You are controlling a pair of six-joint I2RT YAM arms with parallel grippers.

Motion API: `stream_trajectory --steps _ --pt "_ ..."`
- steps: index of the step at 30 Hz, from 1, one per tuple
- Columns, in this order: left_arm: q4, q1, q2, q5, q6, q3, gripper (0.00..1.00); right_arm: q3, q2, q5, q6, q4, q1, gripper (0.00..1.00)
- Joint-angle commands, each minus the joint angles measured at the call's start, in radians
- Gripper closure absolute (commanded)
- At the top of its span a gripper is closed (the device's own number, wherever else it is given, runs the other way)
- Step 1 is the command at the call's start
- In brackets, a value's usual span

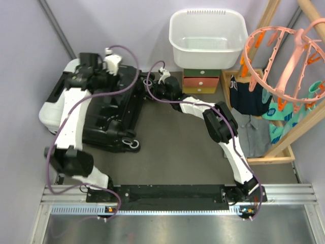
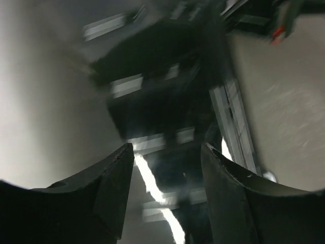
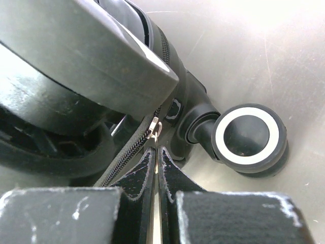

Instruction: Open, take out, and arrange the luggage

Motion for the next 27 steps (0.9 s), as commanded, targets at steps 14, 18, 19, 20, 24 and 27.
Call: stream_trajectory --steps 14,18,19,20,24,27 --pt "0.006 -0.261 0.659 0.245 0.503 0.602 0.12 -0.011 -0.054 -0.001 -0.029 -0.036 -0.013 1.0" --pt "-0.092 -0.261 0.728 0.236 0.617 0.652 0.1 -0.014 -0.068 0.007 -0.04 -0.041 -0.014 1.0" --pt "-0.104 -0.261 0.744 0.22 0.637 0.664 0.1 -0.016 -0.071 0.009 -0.04 -0.042 -0.013 1.0" --pt "-0.107 -0.261 0.758 0.213 0.656 0.675 0.1 -0.017 -0.071 0.01 -0.043 -0.042 -0.013 1.0" --pt "-0.098 -0.287 0.817 0.127 0.712 0.694 0.1 -0.021 -0.066 0.015 -0.035 -0.036 -0.011 1.0" --pt "-0.127 -0.3 0.844 0.102 0.752 0.692 0.12 -0.019 -0.062 0.018 -0.037 -0.041 -0.011 1.0"
